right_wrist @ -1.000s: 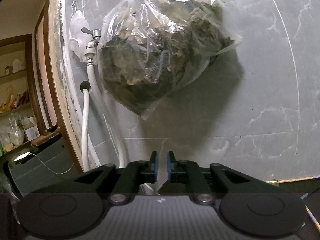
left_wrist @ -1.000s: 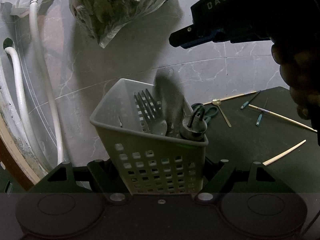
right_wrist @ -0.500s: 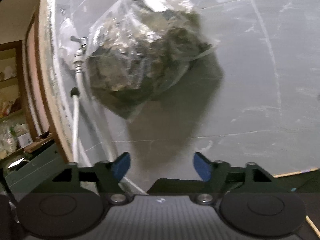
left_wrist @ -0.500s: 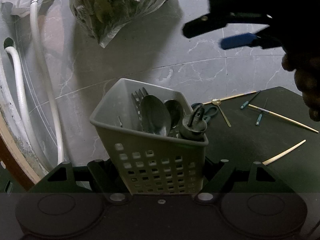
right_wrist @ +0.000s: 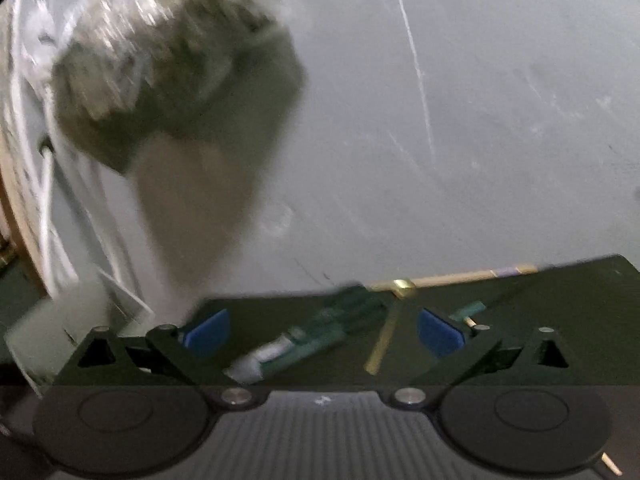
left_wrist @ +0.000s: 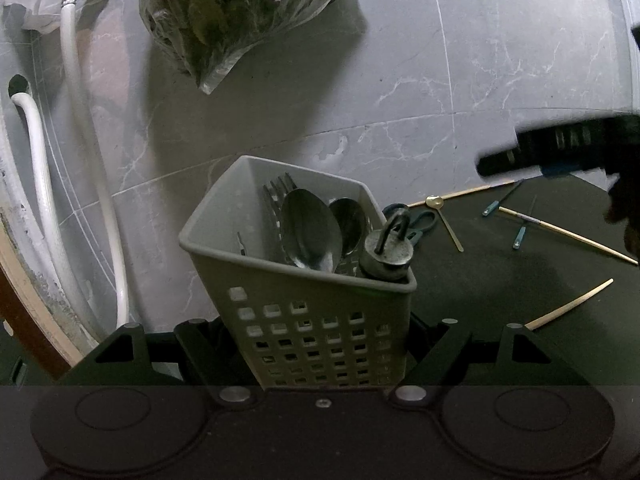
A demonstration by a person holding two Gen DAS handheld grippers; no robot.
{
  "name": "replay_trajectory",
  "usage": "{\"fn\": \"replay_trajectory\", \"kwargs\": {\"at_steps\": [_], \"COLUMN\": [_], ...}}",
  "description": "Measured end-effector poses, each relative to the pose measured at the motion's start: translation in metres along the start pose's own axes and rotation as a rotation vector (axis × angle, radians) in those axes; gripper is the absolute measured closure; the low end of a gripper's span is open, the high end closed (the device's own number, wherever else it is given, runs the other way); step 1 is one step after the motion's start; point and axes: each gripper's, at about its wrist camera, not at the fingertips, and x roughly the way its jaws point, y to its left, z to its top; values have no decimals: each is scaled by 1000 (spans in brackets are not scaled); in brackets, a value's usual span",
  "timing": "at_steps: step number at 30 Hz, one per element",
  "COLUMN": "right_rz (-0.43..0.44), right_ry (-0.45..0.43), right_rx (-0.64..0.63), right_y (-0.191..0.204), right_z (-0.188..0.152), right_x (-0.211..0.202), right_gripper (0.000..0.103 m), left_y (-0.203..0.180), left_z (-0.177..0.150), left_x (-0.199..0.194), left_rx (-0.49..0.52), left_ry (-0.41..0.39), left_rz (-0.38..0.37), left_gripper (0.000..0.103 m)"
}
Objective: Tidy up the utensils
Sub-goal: 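Move the open right tool down to the gold spoon on the table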
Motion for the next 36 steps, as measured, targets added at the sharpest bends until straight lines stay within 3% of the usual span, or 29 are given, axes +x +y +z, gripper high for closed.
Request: {"fn": "replay_trajectory", "kwargs": {"at_steps": [13,21,26,36], "right_rz": [-130,-106,-68,-52], "right_ry": [234,205,189,257], "right_rx": [48,49,22,6], "right_y": [-42,-58,-68,-98], "right_z": [-23,0,24,41], "right_x": [42,65,102,176], "right_gripper": [1,0,0,0], "left_y": [-4,-5,-5,-8], "left_z": [2,3,4,6], "left_x": [3,3,4,5], "left_rx": [-1,-8,-8,-10], "left_ry": [14,21,27,40], "left_rz": [18,27,31,43], "left_gripper": [22,22,22,21]}}
